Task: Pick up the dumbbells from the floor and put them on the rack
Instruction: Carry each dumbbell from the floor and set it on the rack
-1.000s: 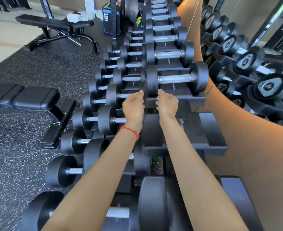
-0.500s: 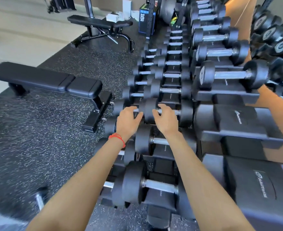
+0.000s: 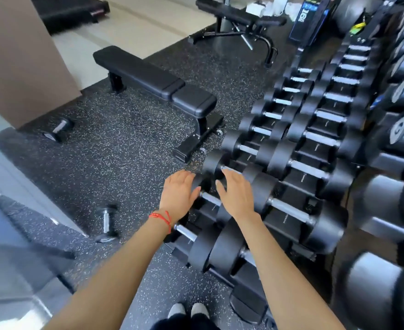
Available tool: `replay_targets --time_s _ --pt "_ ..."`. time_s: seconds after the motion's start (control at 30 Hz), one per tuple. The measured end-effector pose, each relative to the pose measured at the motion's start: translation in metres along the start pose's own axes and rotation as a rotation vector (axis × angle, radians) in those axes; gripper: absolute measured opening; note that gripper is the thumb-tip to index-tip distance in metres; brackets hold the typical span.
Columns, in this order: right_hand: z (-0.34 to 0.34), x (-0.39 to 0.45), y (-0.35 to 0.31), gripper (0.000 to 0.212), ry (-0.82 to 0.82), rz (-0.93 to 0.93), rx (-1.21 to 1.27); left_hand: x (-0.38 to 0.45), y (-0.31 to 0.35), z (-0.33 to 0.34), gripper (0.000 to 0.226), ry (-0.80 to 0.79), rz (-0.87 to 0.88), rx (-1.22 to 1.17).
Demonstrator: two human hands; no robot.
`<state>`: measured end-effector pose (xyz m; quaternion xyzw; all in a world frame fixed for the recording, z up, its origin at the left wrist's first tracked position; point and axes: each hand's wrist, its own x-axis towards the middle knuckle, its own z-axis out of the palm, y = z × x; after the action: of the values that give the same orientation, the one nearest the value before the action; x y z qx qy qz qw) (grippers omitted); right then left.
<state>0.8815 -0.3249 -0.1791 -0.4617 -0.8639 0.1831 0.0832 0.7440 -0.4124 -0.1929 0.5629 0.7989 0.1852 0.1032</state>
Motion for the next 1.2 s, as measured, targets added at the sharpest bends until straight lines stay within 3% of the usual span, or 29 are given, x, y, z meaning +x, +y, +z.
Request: replay_targets --time_s 0.63,0.83,1.2 --pt "0.115 -0.015 -0.086 0.046 -0.363 -0.403 -0.011 -0.123 -0.109 0.026 0.048 0.056 -0.555 -0.008" --pt "0.152 -0.007 -0.121 0.047 -0.439 -0.448 -0.027 -0.138 -0.155 0.021 0.045 0.090 -0.636 -0.032" --pt "0.224 0.044 -0.201 0.047 -0.501 -0.398 -0.026 -0.126 -0.263 0.006 0.045 -0.004 -0.680 -0.066"
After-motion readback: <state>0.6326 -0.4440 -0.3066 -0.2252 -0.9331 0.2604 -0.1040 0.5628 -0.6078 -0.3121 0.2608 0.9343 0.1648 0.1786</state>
